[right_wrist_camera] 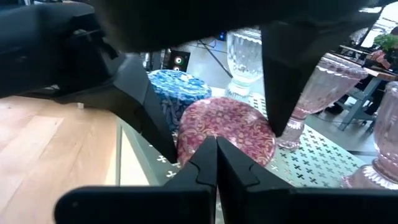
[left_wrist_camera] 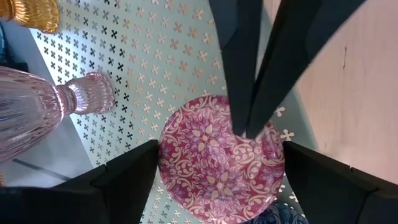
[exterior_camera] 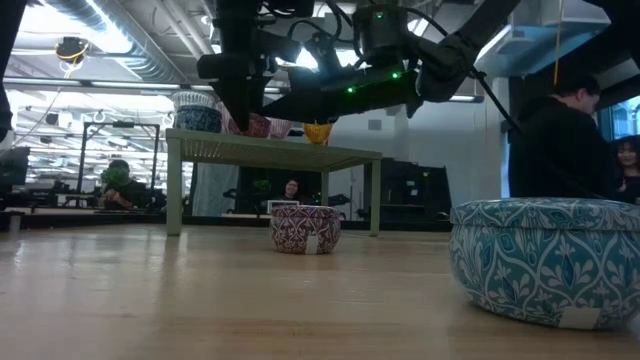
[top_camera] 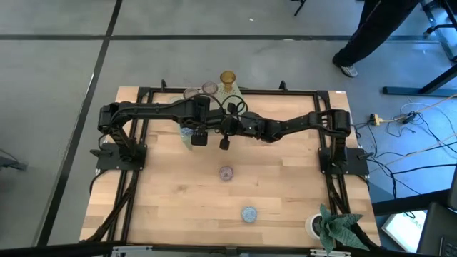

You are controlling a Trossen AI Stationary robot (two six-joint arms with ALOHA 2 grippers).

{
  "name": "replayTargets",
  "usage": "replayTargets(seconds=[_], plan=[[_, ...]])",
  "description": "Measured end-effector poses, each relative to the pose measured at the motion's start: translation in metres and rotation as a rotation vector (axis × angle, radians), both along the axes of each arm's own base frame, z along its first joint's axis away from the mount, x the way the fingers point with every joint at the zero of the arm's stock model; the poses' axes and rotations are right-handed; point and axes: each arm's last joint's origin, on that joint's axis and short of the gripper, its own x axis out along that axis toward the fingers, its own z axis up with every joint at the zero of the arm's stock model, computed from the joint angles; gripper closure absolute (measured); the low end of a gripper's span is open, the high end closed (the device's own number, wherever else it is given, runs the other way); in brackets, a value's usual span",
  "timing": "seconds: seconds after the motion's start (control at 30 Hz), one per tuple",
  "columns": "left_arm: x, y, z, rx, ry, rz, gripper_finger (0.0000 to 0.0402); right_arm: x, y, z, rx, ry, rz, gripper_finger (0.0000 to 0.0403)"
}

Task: Pick & Place candle stick holders
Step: Put the pink scented candle on the shelf aligned with the other scented candle

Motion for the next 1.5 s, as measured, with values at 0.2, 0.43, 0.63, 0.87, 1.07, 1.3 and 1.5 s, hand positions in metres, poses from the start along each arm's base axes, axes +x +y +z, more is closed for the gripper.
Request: replayTargets(seconds=[0.2, 0.43, 0.63, 0.87, 1.07, 1.3, 1.5], plan=[[0.0, -0.001, 0.0, -0.001, -0.002, -0.004, 0.0068, 0.0, -0.002, 0.002, -0.001, -0.019, -0.003, 0.0401], [0.001, -0.001, 0.0, -0.001, -0.007, -0.005, 0.0068, 0.001, -0.001, 0.008, 0.006, -0.085, 0.035, 0.0401], [0.002, -0.001, 0.0, 0.001, -0.02, -0.004, 0.0068, 0.002, -0.004, 0.001, 0.026, -0.074, 0.028, 0.0401], [0.003, -0.001, 0.001, 0.004, -0.026, -0.007, 0.0068, 0.003, -0.004, -0.005, 0.029, -0.055, 0.026, 0.0401], [0.003, -0.001, 0.001, 0.006, -0.021, -0.015, 0.0068, 0.003, -0.005, -0.005, 0.026, -0.051, 0.026, 0.0402], [0.003, -0.005, 0.001, 0.057, 0.008, -0.059, 0.0068, 0.003, -0.007, -0.006, 0.028, -0.047, 0.021, 0.0402], [0.004, -0.011, 0.002, 0.093, 0.017, -0.078, 0.0068, 0.003, -0.008, -0.007, 0.029, -0.036, 0.018, 0.0402]])
